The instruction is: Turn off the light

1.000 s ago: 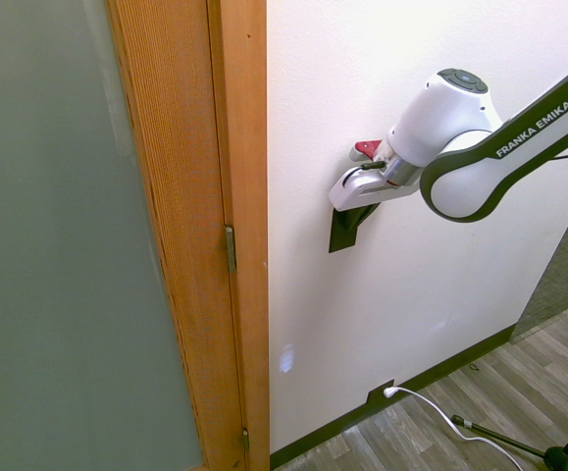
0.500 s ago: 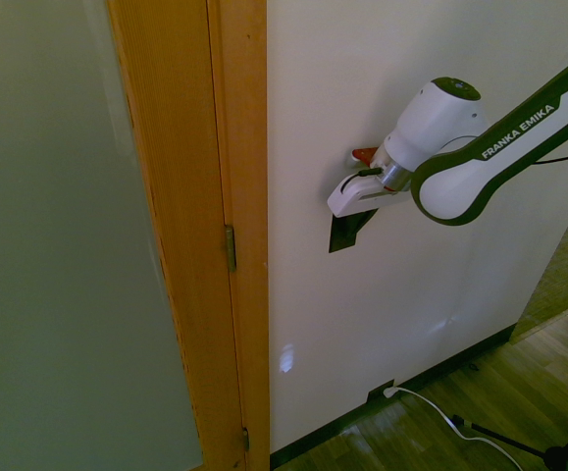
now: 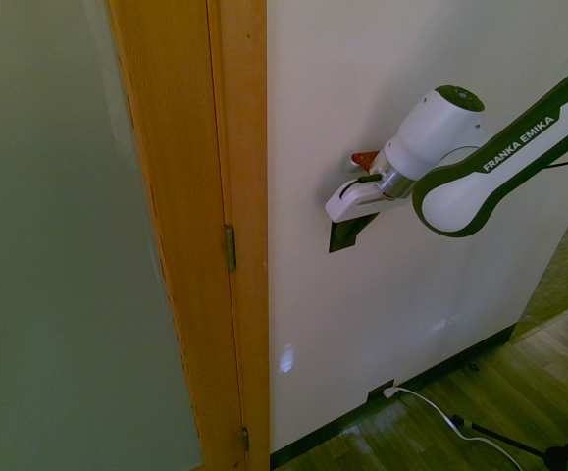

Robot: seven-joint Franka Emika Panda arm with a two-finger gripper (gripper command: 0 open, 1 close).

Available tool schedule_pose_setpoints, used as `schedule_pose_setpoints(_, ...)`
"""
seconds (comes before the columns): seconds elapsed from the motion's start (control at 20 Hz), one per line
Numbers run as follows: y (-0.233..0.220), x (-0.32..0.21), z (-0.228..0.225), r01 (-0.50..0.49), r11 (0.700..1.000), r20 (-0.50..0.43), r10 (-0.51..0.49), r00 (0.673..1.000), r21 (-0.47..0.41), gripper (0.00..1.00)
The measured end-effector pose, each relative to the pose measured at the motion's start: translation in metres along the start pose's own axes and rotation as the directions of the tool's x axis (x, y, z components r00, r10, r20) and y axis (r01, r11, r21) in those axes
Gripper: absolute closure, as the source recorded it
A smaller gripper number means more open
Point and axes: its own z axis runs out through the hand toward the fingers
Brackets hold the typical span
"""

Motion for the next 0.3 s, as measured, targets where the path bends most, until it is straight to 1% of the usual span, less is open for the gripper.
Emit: schedule_pose_setpoints(0.3,0.028,-0.031,0.006,-0.023,0.999,0.001,0.023,1.0,0.034,0.0)
